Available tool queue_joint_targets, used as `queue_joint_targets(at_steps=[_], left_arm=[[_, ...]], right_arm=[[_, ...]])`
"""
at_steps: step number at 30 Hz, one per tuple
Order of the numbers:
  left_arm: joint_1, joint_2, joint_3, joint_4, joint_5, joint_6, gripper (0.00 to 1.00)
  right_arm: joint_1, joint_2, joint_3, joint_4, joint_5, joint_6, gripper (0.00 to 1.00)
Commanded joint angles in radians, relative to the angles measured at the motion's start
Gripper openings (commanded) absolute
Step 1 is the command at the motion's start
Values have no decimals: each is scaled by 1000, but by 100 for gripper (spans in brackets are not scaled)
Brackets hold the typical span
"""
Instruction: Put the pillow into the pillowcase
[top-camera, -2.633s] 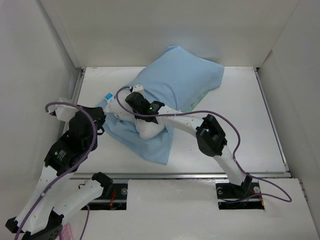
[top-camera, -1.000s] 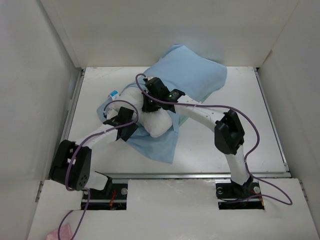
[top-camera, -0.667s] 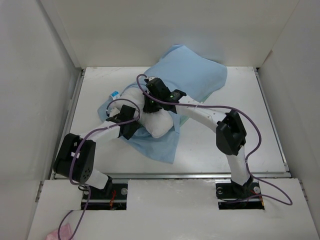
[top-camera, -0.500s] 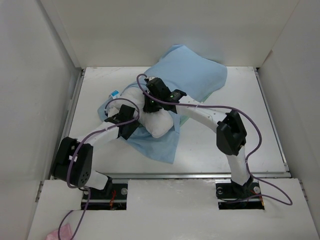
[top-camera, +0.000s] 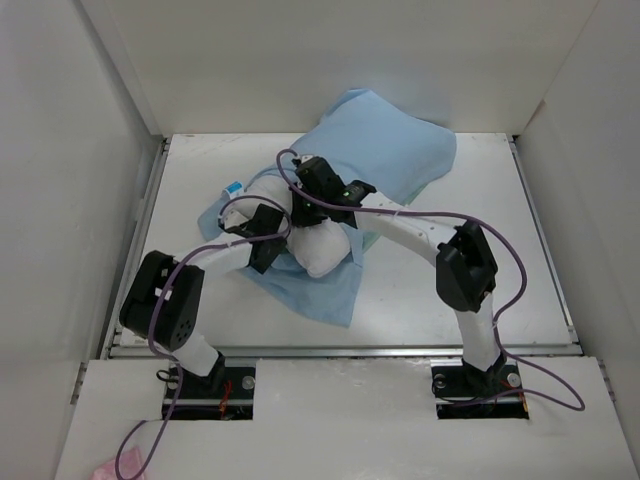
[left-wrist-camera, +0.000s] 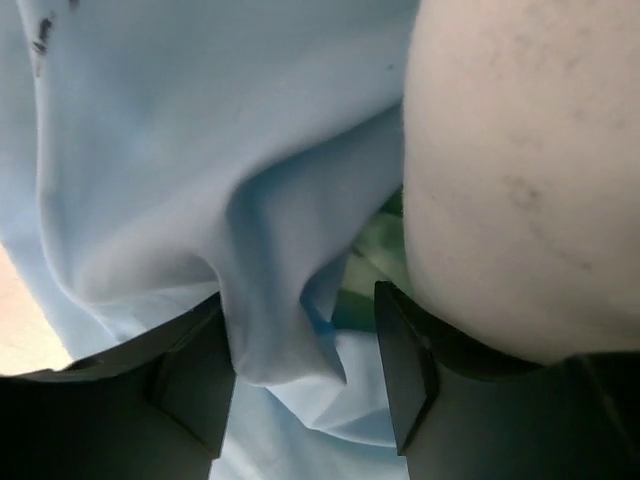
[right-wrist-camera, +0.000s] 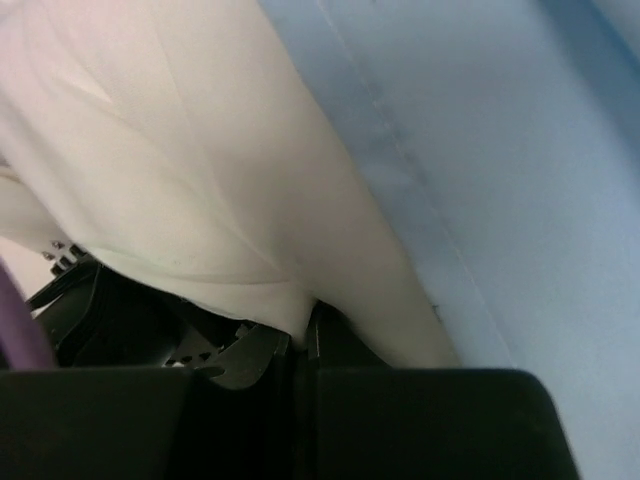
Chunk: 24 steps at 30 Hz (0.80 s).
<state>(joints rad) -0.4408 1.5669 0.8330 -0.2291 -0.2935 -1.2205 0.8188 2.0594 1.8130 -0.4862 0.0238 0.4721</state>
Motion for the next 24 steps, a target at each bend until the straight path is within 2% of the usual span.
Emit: queue_joint_targets(at_steps=[1, 3, 4, 8, 12, 14, 16, 19, 24], left_arm=[[-16, 35, 41, 60, -22, -33, 50], [-16, 68, 70, 74, -22, -13, 32], [-16, 79, 84, 64, -22, -13, 0], [-27, 59, 129, -50, -76, 24, 0], [-38, -169, 95, -154, -226, 13, 0], [-38, -342, 86, -193, -295, 47, 0], [-38, -489, 86, -231, -305, 79, 0], [-38, -609, 95, -286, -331, 90, 0], [-38, -637, 115, -394, -374, 59, 0]], right_arm=[[-37, -77, -17, 41, 10, 8, 0], [-37, -87, -38, 50, 1, 8, 0], [-37, -87, -38, 51, 1, 8, 0], [-37, -96, -38, 31, 117, -1, 0], [-37, -70, -52, 31, 197, -1, 0], [-37, -21, -52, 9, 258, 54, 0], [-37, 20, -3, -24, 398, 108, 0], [-37, 105, 84, -106, 481, 143, 0], [-37, 143, 65, -111, 470, 155, 0]])
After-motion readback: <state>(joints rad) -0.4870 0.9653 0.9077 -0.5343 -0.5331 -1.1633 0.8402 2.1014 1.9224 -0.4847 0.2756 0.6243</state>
